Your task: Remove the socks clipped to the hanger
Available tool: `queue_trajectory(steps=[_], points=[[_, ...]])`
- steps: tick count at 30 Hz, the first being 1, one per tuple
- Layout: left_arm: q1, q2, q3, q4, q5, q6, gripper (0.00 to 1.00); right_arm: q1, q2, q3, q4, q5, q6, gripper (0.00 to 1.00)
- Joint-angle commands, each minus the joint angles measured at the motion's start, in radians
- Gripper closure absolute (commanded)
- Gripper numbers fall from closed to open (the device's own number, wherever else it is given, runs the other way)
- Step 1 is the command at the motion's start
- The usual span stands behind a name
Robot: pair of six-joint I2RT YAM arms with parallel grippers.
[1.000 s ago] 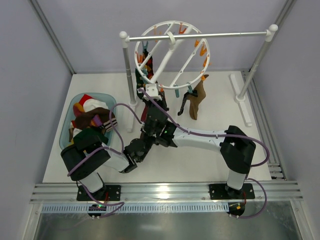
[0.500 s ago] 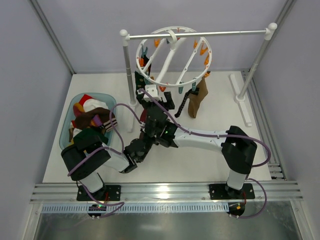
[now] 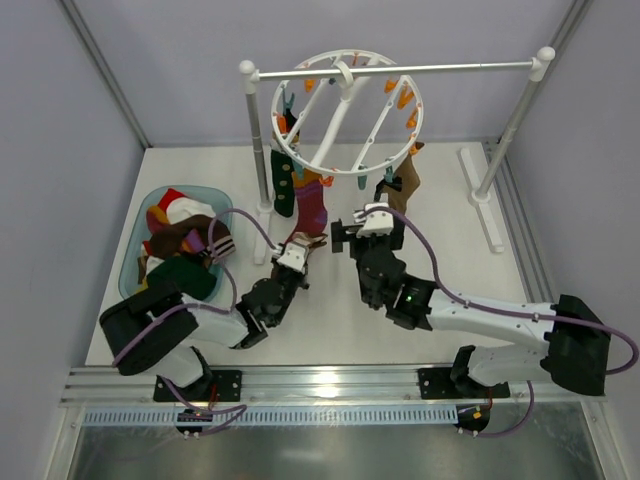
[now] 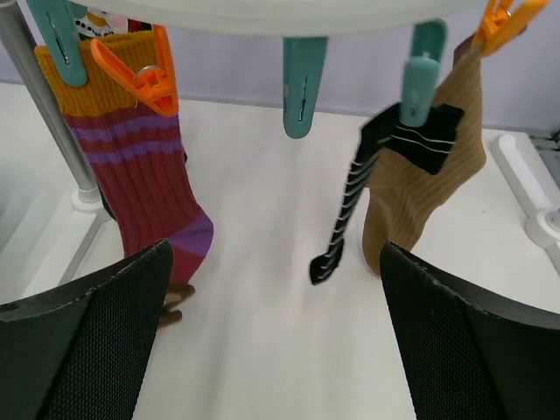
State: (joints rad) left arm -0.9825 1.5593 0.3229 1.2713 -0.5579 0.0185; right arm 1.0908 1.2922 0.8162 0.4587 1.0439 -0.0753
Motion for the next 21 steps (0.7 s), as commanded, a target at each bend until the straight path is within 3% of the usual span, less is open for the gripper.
queue_trajectory(steps=[1,4,7,11,16,17,18,21], points=[[-0.007,-0.195,0.047,-0.192,-0.057,0.006,1.00,-0.018,-0.128,-0.133,-0.003,-0.015,0.139,0.00],[-0.007,-0.321,0.096,-0.378,-0.103,-0.012,1.00,-0.055,-0.257,-0.259,-0.006,-0.019,0.193,0.00],[-0.005,-0.468,0.064,-0.418,-0.178,-0.012,1.00,-0.106,-0.387,-0.362,-0.006,-0.057,0.226,0.00],[0.010,-0.603,0.157,-0.742,-0.232,-0.040,1.00,-0.176,-0.488,-0.443,-0.020,-0.128,0.282,0.00],[0.114,-0.656,0.197,-0.793,-0.385,-0.049,1.00,-0.221,-0.479,-0.473,-0.017,-0.153,0.305,0.00],[0.157,-0.668,0.193,-0.811,-0.326,-0.086,1.00,-0.226,-0.466,-0.474,-0.015,-0.153,0.308,0.00],[0.276,-0.683,0.191,-0.867,-0.256,-0.180,1.00,-0.236,-0.462,-0.483,-0.009,-0.151,0.321,0.00],[0.497,-0.659,0.188,-0.876,-0.024,-0.329,1.00,-0.271,-0.476,-0.505,-0.008,-0.176,0.339,0.00]])
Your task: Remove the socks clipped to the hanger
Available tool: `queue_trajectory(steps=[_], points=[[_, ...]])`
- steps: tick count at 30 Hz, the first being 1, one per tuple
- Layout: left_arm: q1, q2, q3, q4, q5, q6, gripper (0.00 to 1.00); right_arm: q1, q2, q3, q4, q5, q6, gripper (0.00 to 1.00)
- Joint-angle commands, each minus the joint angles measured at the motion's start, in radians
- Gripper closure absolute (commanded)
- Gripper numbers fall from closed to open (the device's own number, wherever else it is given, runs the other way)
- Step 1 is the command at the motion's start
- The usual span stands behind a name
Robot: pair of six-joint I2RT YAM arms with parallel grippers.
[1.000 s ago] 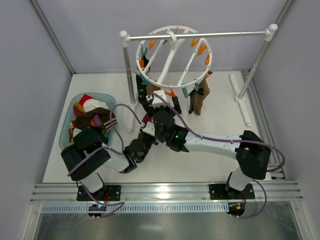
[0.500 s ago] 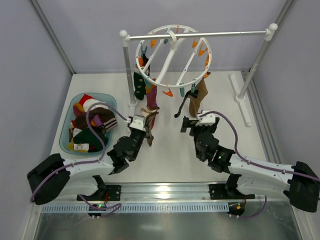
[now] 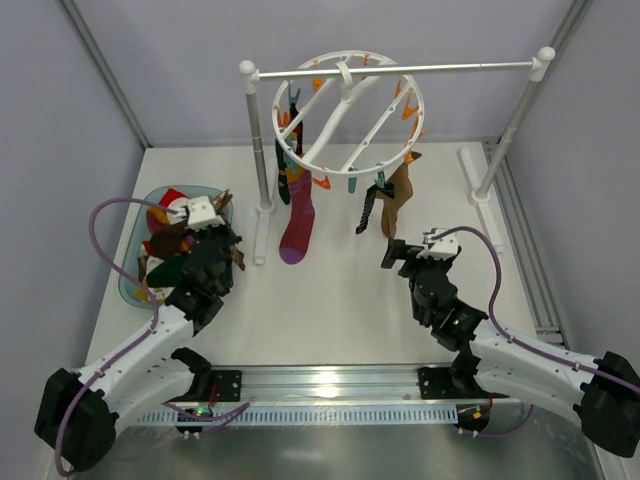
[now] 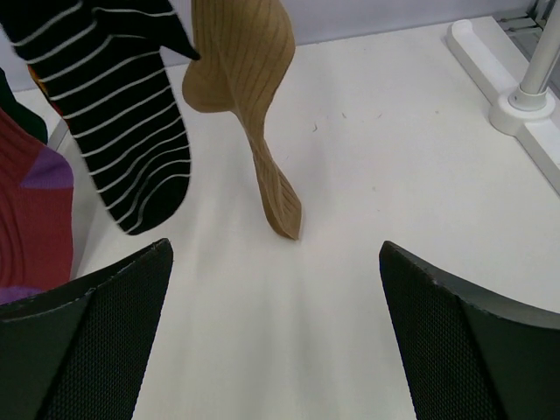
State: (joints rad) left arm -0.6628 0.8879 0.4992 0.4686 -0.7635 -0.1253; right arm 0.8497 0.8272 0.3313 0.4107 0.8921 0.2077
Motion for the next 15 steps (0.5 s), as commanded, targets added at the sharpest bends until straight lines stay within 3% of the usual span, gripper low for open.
queue_trajectory(steps=[1,4,10,15], points=[[0.205,0.032,0.019,-0.061,0.182,-0.195,1.00,-0.041,-0.019,-0.026,0.040,-0.039,0.067,0.00],[0.227,0.126,0.077,0.006,0.090,-0.172,1.00,-0.075,-0.048,-0.049,0.045,-0.087,0.078,0.00],[0.271,0.264,0.223,0.082,0.043,-0.134,1.00,-0.130,-0.079,-0.081,0.048,-0.130,0.084,0.00],[0.313,0.338,0.206,0.264,-0.025,-0.119,1.00,-0.173,-0.083,-0.095,0.057,-0.176,0.091,0.00]])
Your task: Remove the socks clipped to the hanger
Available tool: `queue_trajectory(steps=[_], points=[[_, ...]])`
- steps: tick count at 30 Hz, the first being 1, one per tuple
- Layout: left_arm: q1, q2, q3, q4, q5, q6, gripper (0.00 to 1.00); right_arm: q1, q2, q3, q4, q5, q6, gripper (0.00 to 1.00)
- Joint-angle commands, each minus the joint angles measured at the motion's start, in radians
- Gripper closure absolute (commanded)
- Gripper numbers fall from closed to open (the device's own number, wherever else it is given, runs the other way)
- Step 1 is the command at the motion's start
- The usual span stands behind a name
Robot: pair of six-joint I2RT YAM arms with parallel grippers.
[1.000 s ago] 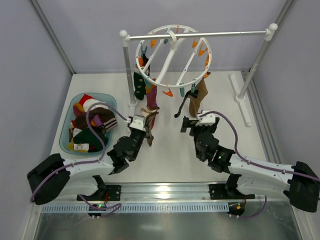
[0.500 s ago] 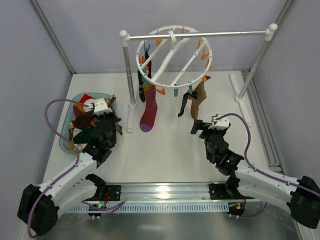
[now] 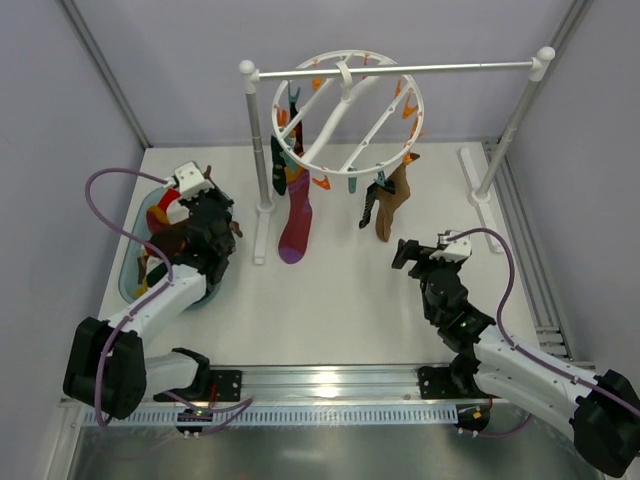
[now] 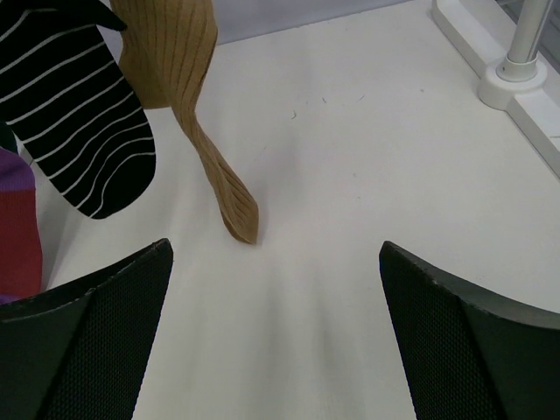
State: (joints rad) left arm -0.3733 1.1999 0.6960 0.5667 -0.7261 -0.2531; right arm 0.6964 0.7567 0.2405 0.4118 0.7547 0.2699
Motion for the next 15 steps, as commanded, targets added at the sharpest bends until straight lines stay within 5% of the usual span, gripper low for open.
queue_trajectory(steps=[1,11,15], points=[[0.030,0.035,0.010,0.183,-0.078,0.014,1.00,-0.026,-0.008,-0.004,0.061,-0.054,0.029,0.00],[0.053,0.188,-0.081,0.541,-0.231,0.092,1.00,-0.066,0.049,-0.006,0.104,-0.101,0.025,0.01],[0.056,0.227,-0.049,0.500,-0.223,0.092,1.00,-0.075,0.053,-0.023,0.134,-0.115,0.020,0.00]])
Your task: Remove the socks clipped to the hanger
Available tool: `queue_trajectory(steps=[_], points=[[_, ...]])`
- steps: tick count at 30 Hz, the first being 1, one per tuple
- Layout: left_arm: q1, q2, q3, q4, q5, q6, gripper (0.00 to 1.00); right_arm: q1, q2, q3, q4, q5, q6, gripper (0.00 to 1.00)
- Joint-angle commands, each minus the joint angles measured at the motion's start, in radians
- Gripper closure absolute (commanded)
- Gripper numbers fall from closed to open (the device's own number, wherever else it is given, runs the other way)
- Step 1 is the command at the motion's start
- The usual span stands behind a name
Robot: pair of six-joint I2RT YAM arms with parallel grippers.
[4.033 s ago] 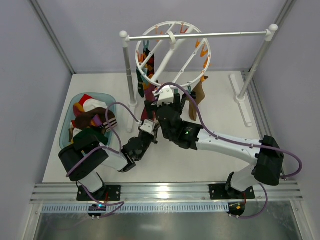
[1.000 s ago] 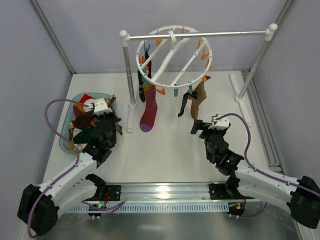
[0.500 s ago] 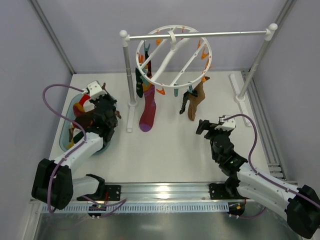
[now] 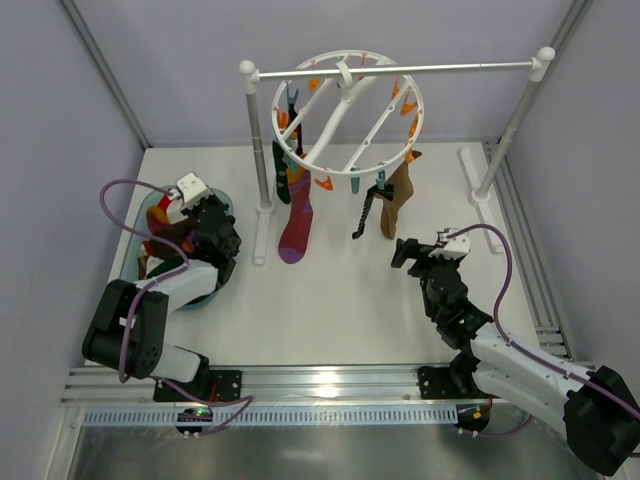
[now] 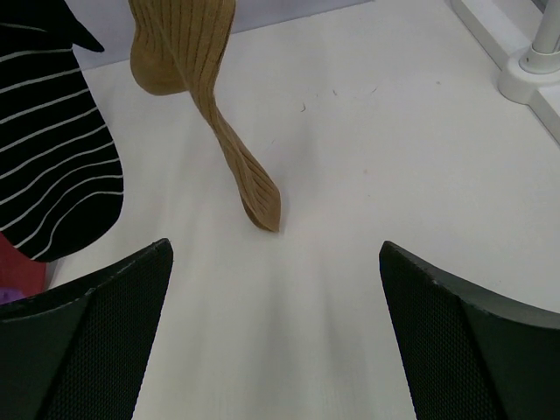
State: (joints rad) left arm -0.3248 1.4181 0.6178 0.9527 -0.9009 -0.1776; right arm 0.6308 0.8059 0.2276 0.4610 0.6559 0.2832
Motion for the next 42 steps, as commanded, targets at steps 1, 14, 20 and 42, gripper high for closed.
queue_trajectory(steps=[1,14,20,42], points=[[0.007,0.012,0.031,0.103,-0.058,0.012,1.00,-0.013,0.010,-0.010,0.088,-0.018,0.007,0.00],[0.036,-0.045,-0.059,-0.048,-0.090,-0.146,1.00,-0.025,0.004,-0.027,0.102,-0.030,0.017,0.00],[0.036,-0.042,-0.056,-0.069,-0.105,-0.158,0.06,-0.029,-0.010,-0.031,0.091,-0.030,0.019,0.00],[-0.236,0.015,-0.126,0.594,-0.353,0.384,0.00,-0.034,-0.016,-0.040,0.088,-0.027,0.014,0.00]])
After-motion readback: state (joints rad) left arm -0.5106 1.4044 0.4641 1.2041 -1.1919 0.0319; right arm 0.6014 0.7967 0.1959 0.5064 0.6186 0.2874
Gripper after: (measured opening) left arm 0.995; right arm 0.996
